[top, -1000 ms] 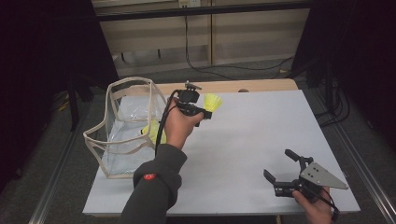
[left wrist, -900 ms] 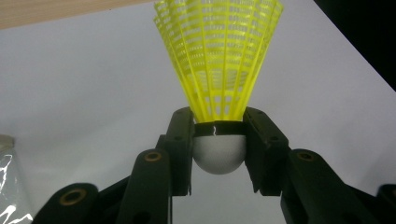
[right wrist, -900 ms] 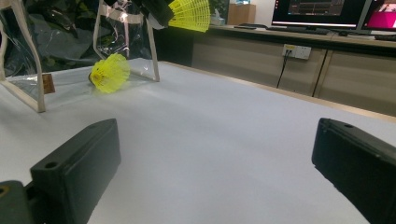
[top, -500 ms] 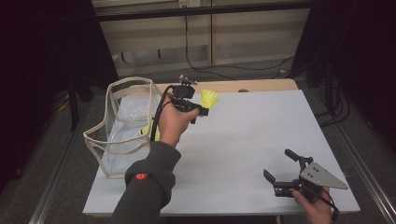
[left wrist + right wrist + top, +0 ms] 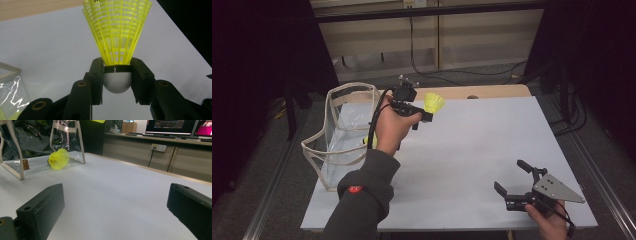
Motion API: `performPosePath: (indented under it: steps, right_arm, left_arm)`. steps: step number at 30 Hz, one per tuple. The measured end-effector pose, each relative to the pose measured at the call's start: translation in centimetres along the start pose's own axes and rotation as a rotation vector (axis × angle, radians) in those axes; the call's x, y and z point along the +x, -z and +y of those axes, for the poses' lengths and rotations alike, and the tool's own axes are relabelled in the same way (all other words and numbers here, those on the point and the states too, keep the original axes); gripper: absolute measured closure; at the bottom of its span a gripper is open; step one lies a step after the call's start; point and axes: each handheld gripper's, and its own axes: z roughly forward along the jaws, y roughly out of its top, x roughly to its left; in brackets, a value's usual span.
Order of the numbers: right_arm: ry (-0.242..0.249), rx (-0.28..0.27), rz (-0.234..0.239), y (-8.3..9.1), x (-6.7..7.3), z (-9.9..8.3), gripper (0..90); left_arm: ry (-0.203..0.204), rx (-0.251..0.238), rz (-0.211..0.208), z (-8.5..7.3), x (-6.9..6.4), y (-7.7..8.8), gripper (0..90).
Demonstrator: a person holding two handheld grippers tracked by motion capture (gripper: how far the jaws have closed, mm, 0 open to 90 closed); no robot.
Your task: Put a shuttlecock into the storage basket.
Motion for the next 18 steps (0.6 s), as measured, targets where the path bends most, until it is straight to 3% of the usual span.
performPosePath:
  steps: [18]
  right_arm:
    - [-0.008,0.004,-0.004,0.1,0.0,0.0,1.2]
  left_arm:
    - [0.031,-0.001,-0.011,0.3,0.3,2.0,64.8]
